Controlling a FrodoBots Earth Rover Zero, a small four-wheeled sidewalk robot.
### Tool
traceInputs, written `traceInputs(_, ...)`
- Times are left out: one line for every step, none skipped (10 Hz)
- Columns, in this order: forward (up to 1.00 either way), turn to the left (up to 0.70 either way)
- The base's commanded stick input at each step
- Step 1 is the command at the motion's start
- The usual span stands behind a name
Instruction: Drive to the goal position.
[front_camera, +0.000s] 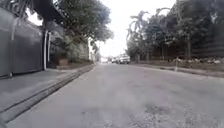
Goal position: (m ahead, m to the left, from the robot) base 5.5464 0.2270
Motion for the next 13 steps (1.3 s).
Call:
traceInputs(1.0,0.12)
traceInputs(1.0,0.12)
traceInputs(1.0,0.12)
traceInputs(1.0,0.12)
traceInputs(1.0,0.12)
traceInputs(1.0,0.12)
traceInputs(1.0,0.12)
traceInputs(1.0,0.12)
traceInputs(1.0,0.12)
traceInputs(1.0,0.12)
traceInputs(1.0,0.12)
traceInputs(1.0,0.12)
traceInputs(1.0,-0.19)
